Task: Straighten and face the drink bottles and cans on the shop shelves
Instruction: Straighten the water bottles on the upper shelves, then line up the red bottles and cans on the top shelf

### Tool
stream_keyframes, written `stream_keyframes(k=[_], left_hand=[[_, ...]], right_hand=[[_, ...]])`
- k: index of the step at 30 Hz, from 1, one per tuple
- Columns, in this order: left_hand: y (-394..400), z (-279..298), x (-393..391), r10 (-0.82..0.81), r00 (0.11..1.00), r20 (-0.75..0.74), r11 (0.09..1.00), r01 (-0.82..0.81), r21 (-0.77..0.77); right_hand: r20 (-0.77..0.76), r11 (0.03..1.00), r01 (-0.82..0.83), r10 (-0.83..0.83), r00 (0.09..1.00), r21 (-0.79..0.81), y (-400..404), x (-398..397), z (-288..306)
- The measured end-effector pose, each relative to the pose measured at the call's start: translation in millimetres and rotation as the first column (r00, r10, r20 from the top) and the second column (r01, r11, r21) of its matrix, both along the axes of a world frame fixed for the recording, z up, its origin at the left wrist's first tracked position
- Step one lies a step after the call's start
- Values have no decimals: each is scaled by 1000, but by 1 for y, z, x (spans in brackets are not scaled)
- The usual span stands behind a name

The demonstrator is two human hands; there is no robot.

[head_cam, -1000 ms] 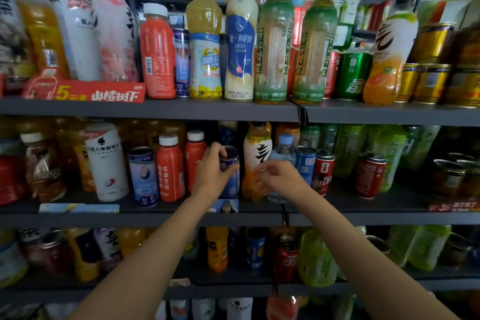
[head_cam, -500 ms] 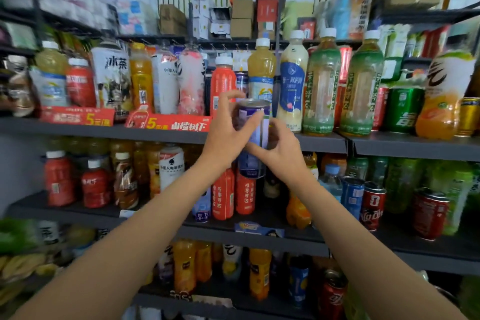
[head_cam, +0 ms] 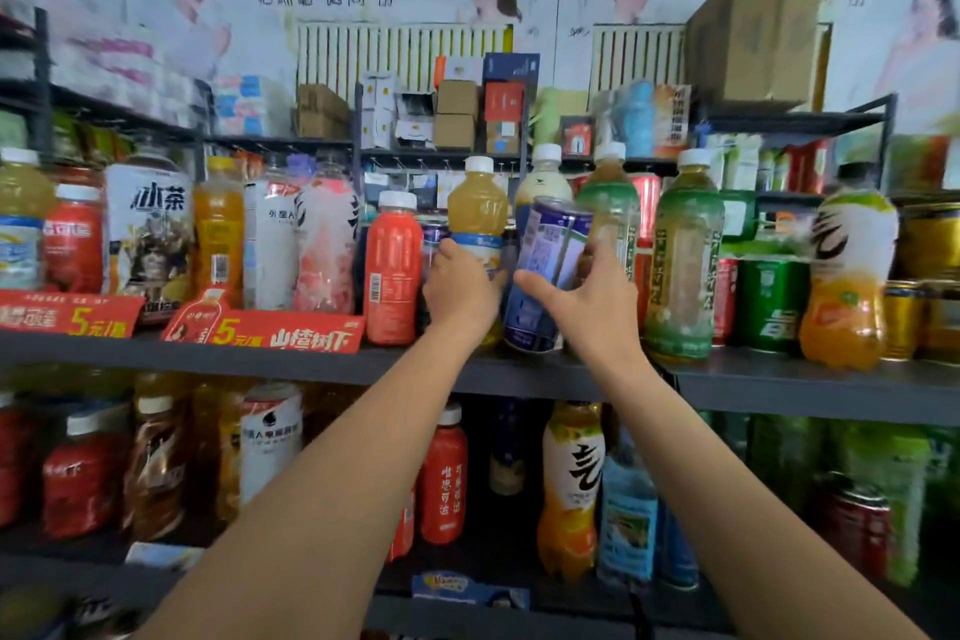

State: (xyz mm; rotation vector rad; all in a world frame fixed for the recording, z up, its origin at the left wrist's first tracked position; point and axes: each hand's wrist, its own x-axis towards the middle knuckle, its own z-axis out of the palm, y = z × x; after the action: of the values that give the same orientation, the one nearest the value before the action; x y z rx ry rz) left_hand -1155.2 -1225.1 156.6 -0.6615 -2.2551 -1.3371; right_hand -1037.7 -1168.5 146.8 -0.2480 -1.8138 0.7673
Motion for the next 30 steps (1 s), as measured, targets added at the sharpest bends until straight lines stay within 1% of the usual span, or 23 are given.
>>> stream_keyframes(k=[2, 6, 8, 13, 16, 19, 23, 25, 28, 30], left_hand=[[3, -3, -1, 41, 999, -29, 999, -41, 26], [-11, 5, 0, -16, 1000, 10, 999, 15, 44], [-26, 9, 2, -48, 999, -4, 998, 48, 51], [-73, 24, 7, -139, 982, -131, 984, 152, 90], [-96, 35, 8, -177, 975, -130, 977, 190, 94], [-115, 36, 1, -209, 973, -100, 968, 220, 121], [-133, 29, -10, -306, 950, -63, 940, 312, 137], [-137, 24, -15, -355, 934, -49, 922, 358, 145], [-137, 16, -19, -375, 927, -28, 915, 375, 146], [-134, 10, -21, -408, 913, -19, 901, 405, 155]], right_hand=[[16, 1000, -14, 14, 1000, -11, 3, -6, 1], [15, 1000, 25, -25, 1000, -8, 0, -19, 4], [42, 996, 86, -86, 995, 7, -3, -28, 3], [158, 965, 247, -258, 953, 85, -21, -44, -5], [220, 927, 332, -365, 904, 175, -41, -56, -3], [264, 908, 356, -407, 875, 220, -57, -75, 0], [264, 869, 441, -490, 831, 224, -64, -94, -3], [238, 844, 477, -530, 814, 246, -64, -97, -9], [181, 809, 500, -566, 804, 309, -63, -97, -22], [171, 803, 496, -568, 805, 330, -63, -97, -27]])
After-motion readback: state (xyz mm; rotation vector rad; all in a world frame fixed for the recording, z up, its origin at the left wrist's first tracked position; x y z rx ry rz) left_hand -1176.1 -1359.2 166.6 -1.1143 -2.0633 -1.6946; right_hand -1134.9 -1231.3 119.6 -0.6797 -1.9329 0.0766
